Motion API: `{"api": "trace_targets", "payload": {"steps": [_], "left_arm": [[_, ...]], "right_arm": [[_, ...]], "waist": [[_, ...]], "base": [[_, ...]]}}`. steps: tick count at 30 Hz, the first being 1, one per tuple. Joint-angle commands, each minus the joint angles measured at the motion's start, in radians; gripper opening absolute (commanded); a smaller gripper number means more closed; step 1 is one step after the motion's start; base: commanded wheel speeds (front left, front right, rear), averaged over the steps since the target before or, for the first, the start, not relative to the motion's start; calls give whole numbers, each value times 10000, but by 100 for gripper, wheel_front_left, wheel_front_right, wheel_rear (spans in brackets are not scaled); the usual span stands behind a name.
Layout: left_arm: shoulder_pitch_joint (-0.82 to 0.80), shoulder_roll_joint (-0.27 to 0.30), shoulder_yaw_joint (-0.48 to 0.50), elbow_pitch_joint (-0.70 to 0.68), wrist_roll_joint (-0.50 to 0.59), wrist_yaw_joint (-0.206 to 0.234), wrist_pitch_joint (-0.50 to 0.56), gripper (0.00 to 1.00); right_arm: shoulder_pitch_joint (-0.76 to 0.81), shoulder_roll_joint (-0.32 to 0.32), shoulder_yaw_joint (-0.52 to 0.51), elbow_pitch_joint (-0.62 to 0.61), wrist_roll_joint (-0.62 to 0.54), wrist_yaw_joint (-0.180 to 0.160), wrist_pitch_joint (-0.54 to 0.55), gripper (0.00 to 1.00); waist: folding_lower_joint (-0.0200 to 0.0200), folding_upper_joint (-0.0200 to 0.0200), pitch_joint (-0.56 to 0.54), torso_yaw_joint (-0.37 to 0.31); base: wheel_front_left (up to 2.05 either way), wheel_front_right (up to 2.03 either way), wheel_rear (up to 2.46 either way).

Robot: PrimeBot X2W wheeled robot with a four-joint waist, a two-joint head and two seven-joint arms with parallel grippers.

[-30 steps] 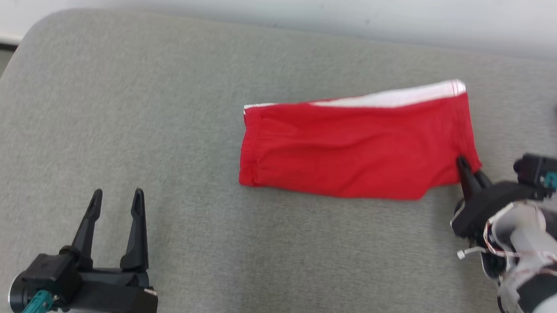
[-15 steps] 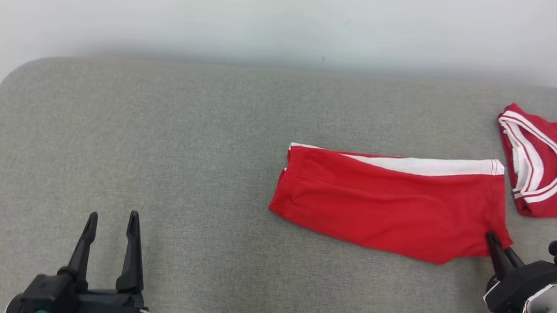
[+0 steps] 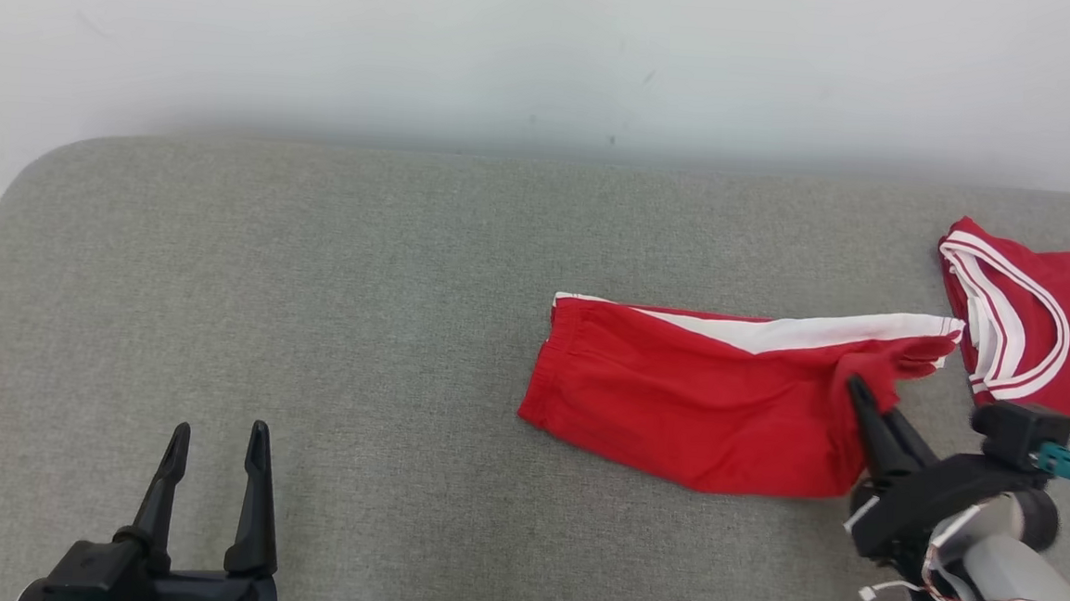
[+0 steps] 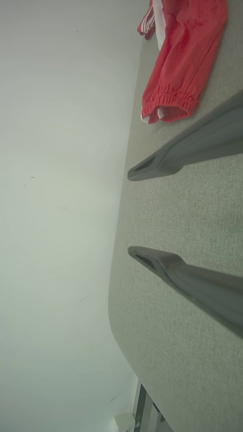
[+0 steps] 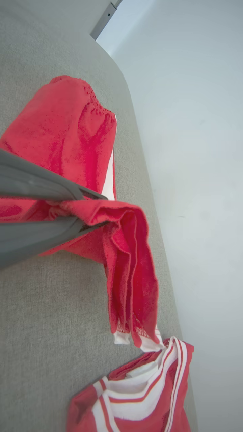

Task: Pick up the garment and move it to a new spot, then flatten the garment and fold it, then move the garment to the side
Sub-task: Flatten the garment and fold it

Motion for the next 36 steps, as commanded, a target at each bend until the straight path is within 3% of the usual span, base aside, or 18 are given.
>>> {"api": "trace_targets", "payload": {"steps": [1, 13, 22, 33, 34, 35, 36], "left_arm": [[56, -2, -10, 21, 45, 7, -28, 100], [-103, -2, -176, 129, -169, 8, -28, 100], [-199, -1, -345, 213, -371, 8, -29, 100], [-347, -2, -399, 258, -484, 6, -29, 100], [-355, -2, -418, 270, -470, 6, -29, 100], [-365, -2, -432, 283, -483, 8, -29, 100], [-367, -1, -441, 288, -489, 6, -29, 100]], "right_arm": [[-80, 131, 40, -153, -169, -26, 10, 0], [-387, 1577, 578, -645, -1553, -26, 778, 0], [-819, 3136, 463, 1013, -1894, -26, 432, 0], [-1311, 3777, 887, 2666, -2278, -26, -290, 0], [-1347, 3793, 964, 2739, -2257, -26, -352, 22], [-1376, 3803, 1045, 2732, -2204, -26, -400, 100], [-1400, 3808, 1119, 2739, -2188, -26, -432, 100]], "waist": [[0, 0, -76, 73], [0, 0, -257, 615], [0, 0, -67, 945], [0, 0, 166, 1069], [0, 0, 178, 1074], [0, 0, 190, 1079], [0, 0, 199, 1078]], "base": [[0, 0, 0], [0, 0, 0], [0, 0, 0], [0, 0, 0], [0, 0, 0], [0, 0, 0], [0, 0, 0]]}}
